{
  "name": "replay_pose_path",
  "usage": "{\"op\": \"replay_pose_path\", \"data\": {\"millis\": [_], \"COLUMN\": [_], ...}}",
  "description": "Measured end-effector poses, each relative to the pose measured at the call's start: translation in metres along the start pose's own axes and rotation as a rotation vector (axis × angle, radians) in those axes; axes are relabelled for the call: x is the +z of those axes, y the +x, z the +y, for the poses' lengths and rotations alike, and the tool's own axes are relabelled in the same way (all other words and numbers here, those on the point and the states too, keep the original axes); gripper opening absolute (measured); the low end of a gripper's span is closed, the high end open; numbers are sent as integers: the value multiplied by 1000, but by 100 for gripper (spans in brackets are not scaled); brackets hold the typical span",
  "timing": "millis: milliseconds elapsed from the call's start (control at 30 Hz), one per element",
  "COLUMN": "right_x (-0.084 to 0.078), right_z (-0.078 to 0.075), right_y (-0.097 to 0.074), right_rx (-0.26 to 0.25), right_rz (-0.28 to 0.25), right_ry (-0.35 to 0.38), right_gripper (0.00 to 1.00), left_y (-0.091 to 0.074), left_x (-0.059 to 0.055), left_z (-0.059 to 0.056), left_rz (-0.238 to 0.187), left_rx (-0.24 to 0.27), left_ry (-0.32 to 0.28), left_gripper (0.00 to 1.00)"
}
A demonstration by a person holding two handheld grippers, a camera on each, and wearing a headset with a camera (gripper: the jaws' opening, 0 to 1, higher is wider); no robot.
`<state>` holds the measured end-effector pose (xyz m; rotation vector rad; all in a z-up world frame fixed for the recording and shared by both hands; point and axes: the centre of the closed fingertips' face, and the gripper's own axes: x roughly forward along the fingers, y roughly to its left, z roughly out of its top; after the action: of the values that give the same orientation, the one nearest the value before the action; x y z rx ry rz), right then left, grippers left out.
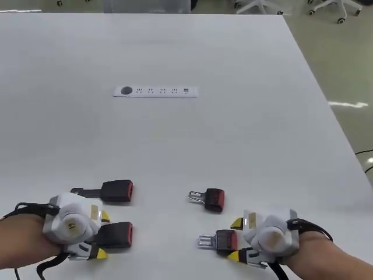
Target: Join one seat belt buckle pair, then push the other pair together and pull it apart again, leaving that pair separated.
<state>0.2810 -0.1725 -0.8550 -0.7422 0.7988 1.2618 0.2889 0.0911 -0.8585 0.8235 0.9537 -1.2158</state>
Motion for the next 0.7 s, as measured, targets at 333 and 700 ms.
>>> {"op": "replay_pose_path", "data": {"millis": [333,700], "right_x": [8,10], "right_z": [-1,2], "right_y": [5,7], "right_rx": [22,35], "right_rz": [-31,-22], "right_ry": [20,25], "right_gripper": [34,33], "left_y": [-2,-1], "left_x": [-1,-2], "left_z": [-2,-2], "left_rz": [38,70], "left_rx": [-3,-19], "left_ry": [48,46], "left_gripper": [32,32]}}
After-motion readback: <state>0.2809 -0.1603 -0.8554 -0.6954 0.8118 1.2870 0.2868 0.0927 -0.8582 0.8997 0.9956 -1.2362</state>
